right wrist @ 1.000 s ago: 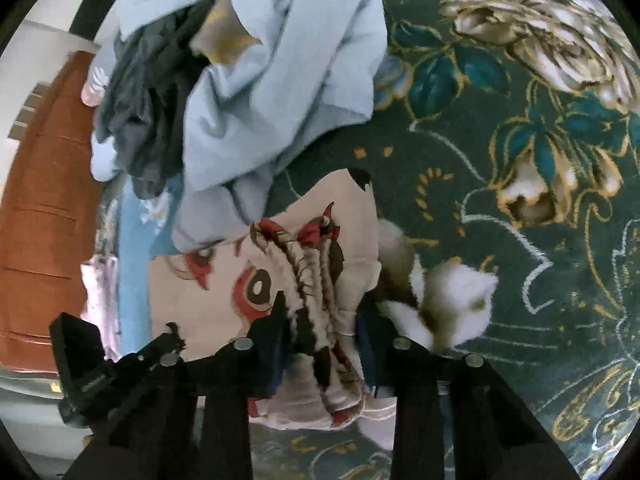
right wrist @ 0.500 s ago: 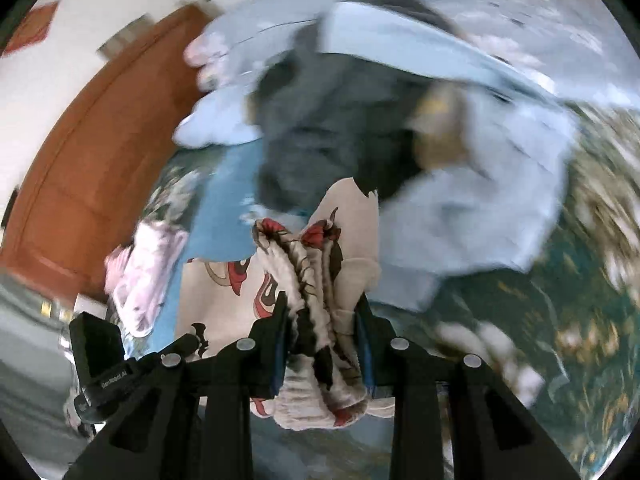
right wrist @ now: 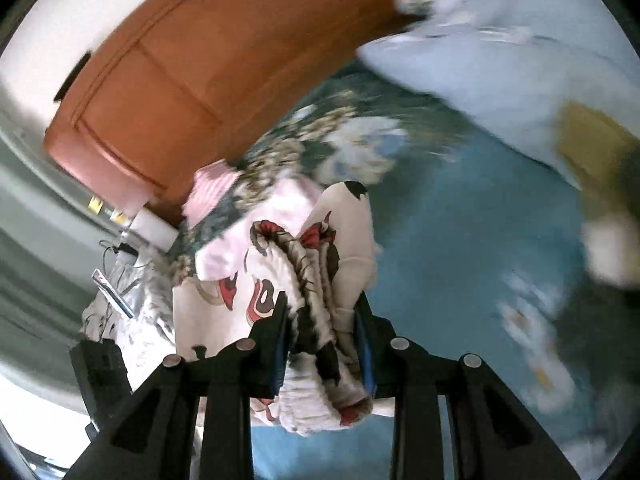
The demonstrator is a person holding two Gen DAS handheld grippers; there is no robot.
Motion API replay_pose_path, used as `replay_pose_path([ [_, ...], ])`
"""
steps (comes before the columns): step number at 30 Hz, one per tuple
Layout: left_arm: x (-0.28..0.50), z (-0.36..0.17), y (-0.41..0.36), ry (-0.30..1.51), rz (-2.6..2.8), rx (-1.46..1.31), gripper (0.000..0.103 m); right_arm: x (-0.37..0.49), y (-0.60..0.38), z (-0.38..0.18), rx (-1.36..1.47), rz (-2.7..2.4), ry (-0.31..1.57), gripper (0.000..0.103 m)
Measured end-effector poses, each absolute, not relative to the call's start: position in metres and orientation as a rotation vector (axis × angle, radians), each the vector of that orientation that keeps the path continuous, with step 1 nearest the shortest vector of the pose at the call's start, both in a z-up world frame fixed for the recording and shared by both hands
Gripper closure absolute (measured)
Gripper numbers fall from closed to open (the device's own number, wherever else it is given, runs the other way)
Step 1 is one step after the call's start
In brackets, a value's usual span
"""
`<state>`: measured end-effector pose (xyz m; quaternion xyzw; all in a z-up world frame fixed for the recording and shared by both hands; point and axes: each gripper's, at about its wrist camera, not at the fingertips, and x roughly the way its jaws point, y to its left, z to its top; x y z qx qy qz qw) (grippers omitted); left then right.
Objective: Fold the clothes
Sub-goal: 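Carry the folded pants with both grippers onto the pink fleece blanket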
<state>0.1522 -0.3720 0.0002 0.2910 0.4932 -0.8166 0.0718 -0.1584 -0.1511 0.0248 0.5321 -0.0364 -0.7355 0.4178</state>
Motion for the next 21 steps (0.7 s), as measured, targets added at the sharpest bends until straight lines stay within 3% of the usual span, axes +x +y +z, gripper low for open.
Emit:
replay_pose_path([
  [9, 0.155, -0.027, -0.455, 1.409, -2.285, 0.714, 0.075, -0.195, -0.317, 0.003, 1.265, -1.701, 0.091, 0.073],
  [15, 0.153, -0.089, -0.471, 1.475, -2.115, 0.746, 0.075, -0.202, -0.361, -0.060, 1.380, -1.713, 0.215, 0.071],
  [19, 0.164, -0.086, -0.467, 1.479, -2.149, 0.746, 0.071, -0.206, -0.361, -0.077, 1.415, -1.721, 0.225, 0.064],
  [21, 0.168, -0.080, -0.468, 1.468, -2.132, 0.764, 0.062, -0.204, -0.356, -0.066, 1.377, -1.731, 0.259, 0.060],
])
